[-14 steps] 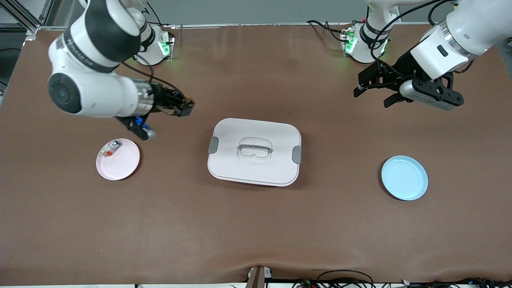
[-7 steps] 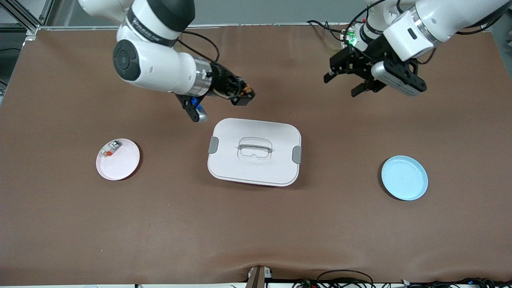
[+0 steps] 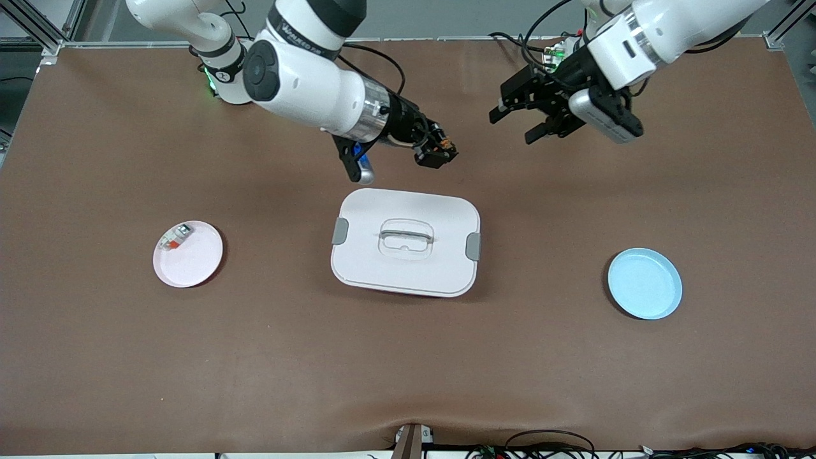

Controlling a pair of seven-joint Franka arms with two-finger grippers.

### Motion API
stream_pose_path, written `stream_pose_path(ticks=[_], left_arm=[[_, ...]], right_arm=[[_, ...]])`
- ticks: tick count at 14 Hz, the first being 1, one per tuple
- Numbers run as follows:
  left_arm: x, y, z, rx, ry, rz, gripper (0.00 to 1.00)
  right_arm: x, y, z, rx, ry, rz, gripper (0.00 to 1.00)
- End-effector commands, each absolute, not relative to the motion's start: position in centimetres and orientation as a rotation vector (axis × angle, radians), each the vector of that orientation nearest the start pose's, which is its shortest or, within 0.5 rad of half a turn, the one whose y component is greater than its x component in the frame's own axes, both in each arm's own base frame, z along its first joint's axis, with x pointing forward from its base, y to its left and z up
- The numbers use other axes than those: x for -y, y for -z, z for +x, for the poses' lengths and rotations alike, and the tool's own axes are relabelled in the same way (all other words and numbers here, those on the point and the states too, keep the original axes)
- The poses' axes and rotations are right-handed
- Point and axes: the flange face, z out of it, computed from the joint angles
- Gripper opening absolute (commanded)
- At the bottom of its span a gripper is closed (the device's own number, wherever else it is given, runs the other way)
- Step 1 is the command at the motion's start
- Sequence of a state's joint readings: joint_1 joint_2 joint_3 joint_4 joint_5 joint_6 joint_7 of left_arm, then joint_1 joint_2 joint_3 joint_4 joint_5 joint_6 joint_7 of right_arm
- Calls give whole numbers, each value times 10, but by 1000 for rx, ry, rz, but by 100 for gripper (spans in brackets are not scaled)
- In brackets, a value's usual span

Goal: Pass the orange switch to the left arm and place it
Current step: 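Carry the switch over the box to the left gripper and grasp it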

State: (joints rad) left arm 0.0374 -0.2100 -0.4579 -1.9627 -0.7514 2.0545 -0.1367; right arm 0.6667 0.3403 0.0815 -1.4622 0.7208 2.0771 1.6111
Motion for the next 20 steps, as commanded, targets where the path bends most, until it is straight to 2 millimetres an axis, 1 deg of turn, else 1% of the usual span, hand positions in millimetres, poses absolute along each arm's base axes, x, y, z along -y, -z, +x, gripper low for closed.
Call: stream_pose_path(ticks=[1,2,4,6,9,11,12,13,14,17,18,19,20], left_arm=[[271,-578,454,-20,-127,2465,85],[275,-573,452,-61,-96,2468,81],[277,-570,452,-114,-64,2468,81],[278,-568,451,-114,-58,2469,81],[286,-566,448,-95,-52,2471,82],[287,-561,451,-88,-43,2470,76],[287,-557,454,-89,-41,2467,76],[291,-555,454,-87,-54,2464,76],[299,-553,452,-73,-59,2465,76],[307,-554,451,-107,-53,2404,76],[312,-553,449,-100,-69,2401,76],[313,-550,449,-79,-76,2404,71],[311,-543,449,-63,-76,2408,68]], right_arm=[[-508,-540,491,-1399,-758,-2089,14],[-509,-539,491,-1404,-758,-2085,14],[-511,-541,490,-1402,-756,-2082,14],[-514,-542,487,-1395,-757,-2087,14],[-514,-542,488,-1394,-757,-2086,14],[-514,-543,487,-1393,-756,-2085,14],[-514,-544,487,-1392,-755,-2084,14],[-514,-543,488,-1393,-756,-2085,14],[-514,-543,488,-1393,-756,-2085,14],[-514,-544,487,-1392,-755,-2084,14],[-514,-544,487,-1392,-755,-2084,14],[-514,-543,488,-1393,-756,-2085,14],[-514,-543,488,-1393,-756,-2085,14]])
